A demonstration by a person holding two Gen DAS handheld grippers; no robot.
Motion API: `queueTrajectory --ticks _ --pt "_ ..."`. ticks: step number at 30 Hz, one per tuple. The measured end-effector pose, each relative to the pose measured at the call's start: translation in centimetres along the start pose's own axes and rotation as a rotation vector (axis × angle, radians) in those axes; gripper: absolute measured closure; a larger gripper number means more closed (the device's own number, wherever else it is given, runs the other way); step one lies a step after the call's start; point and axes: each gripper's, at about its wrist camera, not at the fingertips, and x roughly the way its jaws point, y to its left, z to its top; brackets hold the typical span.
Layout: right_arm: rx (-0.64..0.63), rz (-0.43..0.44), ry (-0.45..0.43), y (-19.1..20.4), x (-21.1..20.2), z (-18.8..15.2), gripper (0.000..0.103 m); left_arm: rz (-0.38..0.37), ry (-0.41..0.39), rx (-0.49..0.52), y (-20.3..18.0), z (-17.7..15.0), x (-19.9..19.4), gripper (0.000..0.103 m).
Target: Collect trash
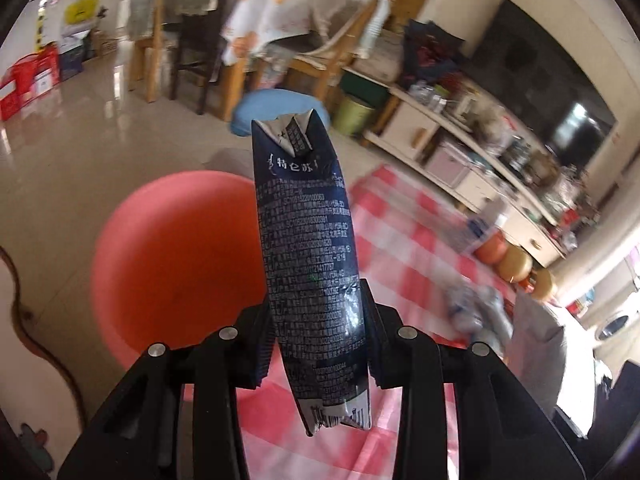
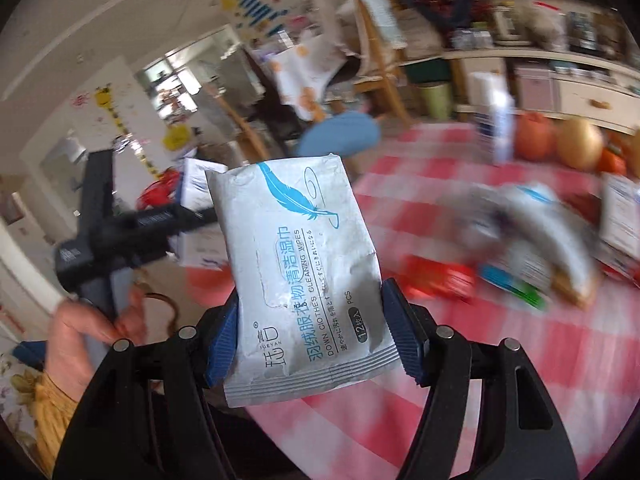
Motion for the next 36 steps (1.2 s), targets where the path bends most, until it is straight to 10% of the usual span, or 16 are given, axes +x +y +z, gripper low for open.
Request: queueTrajectory --ticks 14,17,23,36 --pt "0.029 0.141 0.100 8.0 14.6 6.1 0.025 0.183 0.118 -0.060 8.7 3.3 6.0 0.063" --pt "0.067 0.145 0.097 7.7 16.2 5.8 0.020 0.233 0.141 -0.080 9.4 3.2 6.3 0.040" --pt "0.081 0.079 0.050 6.6 14.0 4.2 0.013 0.244 -0.006 -0.124 9.8 4.0 3.1 0.018" --pt "0.074 -0.062 -0.065 1.2 6.7 1.0 0.009 0.168 -0.137 -0.079 6.1 4.7 0.1 0.012"
